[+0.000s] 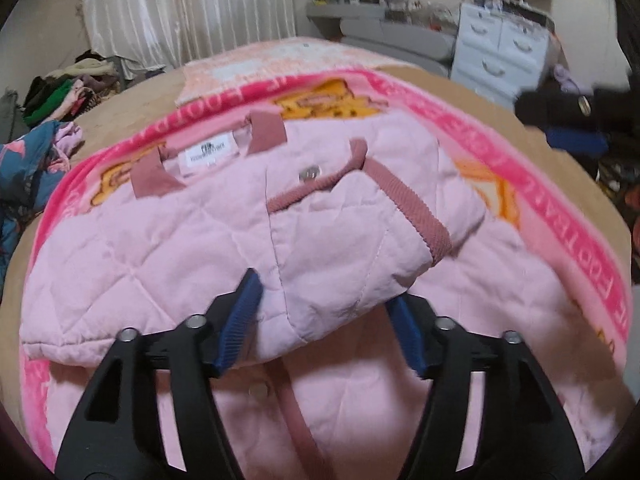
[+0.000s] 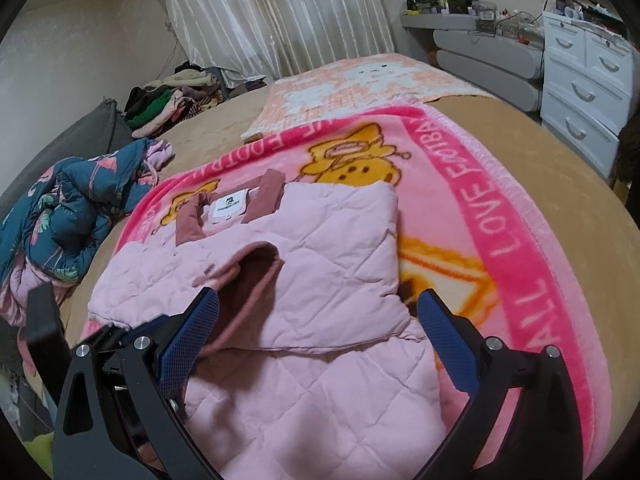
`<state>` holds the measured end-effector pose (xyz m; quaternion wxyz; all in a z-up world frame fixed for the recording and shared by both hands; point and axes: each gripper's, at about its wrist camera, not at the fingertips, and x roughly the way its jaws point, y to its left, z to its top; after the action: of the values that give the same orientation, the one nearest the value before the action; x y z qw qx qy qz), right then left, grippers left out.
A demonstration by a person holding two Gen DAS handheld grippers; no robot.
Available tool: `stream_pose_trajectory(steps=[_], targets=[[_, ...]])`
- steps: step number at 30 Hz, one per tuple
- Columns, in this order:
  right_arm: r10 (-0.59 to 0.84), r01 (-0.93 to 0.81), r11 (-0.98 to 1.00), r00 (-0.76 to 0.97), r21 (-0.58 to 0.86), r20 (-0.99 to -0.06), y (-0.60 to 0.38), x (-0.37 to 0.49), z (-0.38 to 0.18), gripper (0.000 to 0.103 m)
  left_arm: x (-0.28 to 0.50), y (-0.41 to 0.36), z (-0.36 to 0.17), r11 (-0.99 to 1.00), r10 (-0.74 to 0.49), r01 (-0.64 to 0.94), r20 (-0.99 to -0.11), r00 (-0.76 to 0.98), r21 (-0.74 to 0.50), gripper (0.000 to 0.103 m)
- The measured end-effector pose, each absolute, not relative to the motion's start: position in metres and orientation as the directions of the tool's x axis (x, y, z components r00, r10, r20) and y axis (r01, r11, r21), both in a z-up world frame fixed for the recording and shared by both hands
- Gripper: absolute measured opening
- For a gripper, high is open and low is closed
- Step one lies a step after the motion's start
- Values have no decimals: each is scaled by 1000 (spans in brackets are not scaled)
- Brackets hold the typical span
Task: Fold large clothes
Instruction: 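Grasp the folded sleeve's ribbed cuff with the right gripper, straighten it, release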
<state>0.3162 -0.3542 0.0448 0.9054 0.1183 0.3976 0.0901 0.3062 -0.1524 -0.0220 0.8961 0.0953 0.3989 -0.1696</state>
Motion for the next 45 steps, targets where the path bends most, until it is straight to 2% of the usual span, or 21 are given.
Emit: stream_pose_trajectory(steps=[1, 3, 7, 13, 19, 25, 27, 29, 30, 31, 32, 35, 40, 45], targets=[[261, -68, 954, 664, 291, -700, -354, 317, 44, 99, 304, -151, -23, 919, -241, 394, -757, 607, 24, 78], [273, -63, 949, 652, 308, -707, -352, 321, 41, 99, 300, -147, -23, 911, -275, 413, -766, 581, -14, 88], [307, -68, 938, 615, 340, -726, -342, 327, 33, 99, 290, -131, -17, 906, -303, 419, -775, 555, -53, 94], [378, -89, 915, 528, 393, -760, -313, 337, 10, 99, 294, -75, 7, 942, -286, 320, -748, 599, -104, 94], [458, -71, 874, 456, 482, -763, -288, 342, -12, 99, 311, -6, 28, 984, -176, 149, -730, 660, -102, 94], [505, -35, 842, 406, 539, -762, -272, 346, -27, 99, 316, 51, 42, 989, -120, 24, -706, 698, -145, 94], [498, -53, 850, 406, 524, -766, -265, 347, -26, 93, 315, 65, 44, 988, -106, -6, -701, 705, -156, 94], [488, -78, 862, 399, 501, -776, -258, 347, -25, 73, 316, 79, 45, 985, -94, -35, -699, 709, -168, 94], [472, -79, 872, 401, 484, -785, -256, 347, -25, 70, 316, 84, 45, 985, -88, -45, -699, 710, -169, 94], [449, -86, 886, 407, 456, -796, -253, 346, -24, 56, 316, 88, 45, 984, -83, -51, -699, 711, -169, 94], [438, -104, 894, 415, 437, -798, -251, 345, -23, 34, 315, 91, 46, 984, -77, -59, -699, 711, -169, 94], [388, -182, 922, 481, 343, -786, -244, 341, -5, 17, 315, 100, 48, 980, -75, -75, -694, 716, -183, 94], [378, -328, 921, 617, 211, -690, -237, 332, 49, 9, 314, 105, 53, 975, -74, -90, -683, 727, -202, 94], [320, -342, 935, 703, 92, -635, -243, 340, 91, 9, 321, 105, 55, 966, -113, -79, -678, 726, -246, 94]])
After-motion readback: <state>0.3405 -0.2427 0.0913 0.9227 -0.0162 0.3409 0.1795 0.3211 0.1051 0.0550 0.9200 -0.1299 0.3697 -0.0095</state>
